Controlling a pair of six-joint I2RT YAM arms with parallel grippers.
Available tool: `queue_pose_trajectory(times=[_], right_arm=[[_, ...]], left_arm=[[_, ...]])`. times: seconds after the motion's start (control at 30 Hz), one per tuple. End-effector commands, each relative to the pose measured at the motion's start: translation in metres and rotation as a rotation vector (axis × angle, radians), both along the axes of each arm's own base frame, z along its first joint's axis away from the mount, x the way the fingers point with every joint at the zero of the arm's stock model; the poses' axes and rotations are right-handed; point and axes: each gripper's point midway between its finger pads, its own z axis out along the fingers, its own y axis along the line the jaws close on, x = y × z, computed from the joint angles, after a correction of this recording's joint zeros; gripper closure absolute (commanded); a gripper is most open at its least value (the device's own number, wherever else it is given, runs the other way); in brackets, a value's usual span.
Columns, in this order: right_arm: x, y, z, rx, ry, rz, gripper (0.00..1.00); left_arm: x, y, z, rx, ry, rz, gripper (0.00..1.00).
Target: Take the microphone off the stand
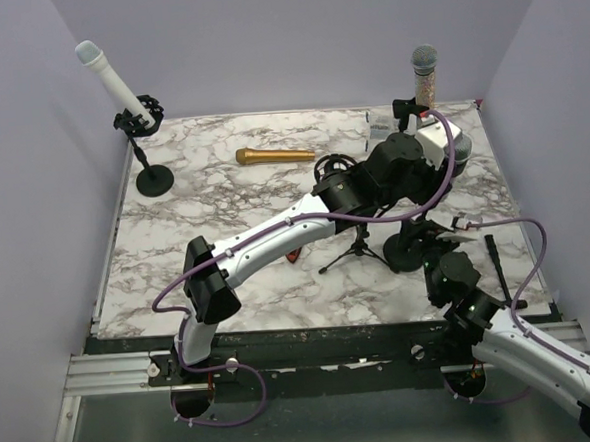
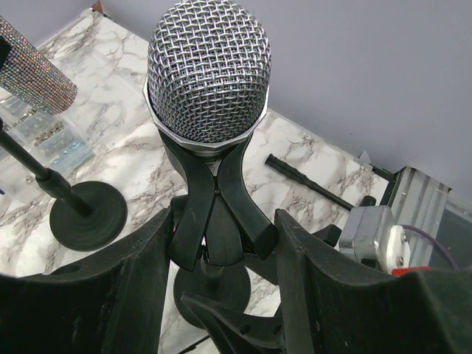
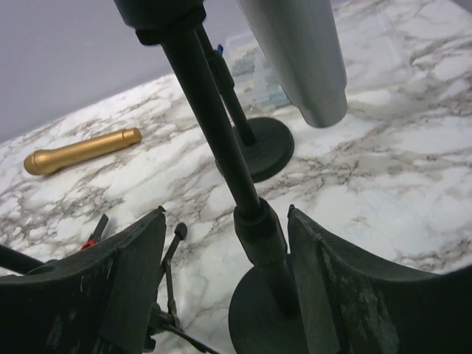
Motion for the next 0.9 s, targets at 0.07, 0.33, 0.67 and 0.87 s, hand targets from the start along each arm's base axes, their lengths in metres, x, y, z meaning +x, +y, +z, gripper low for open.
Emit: queue_pose_trajectory(times=[0.07,0.33,0.67,0.87], right_arm=[[0.014,-0.016,0.032,-0.056,-0.175,-0.126,0.39],[0.028,-0.017,0.023,-0.156,-0.157,-0.187,0.76],[0.047,-0.031,0.024,-0.269,-0.146,-0.235,0.99],[0.063,-0.054,0.024,-0.256,-0.149,-0.300,0.99]], left_arm=[[-0.005,0.008,0.008,-0.013,0.024,-0.012,0.57],[-0.007,0.010,0.010,-0.021,0.039,-0.021,0.56],[-0.021,0.030,0.053,-0.100,0.062,-0.080,0.09],[-0.032,0.068,0.078,-0.117,0.065,-0.076,0.01]])
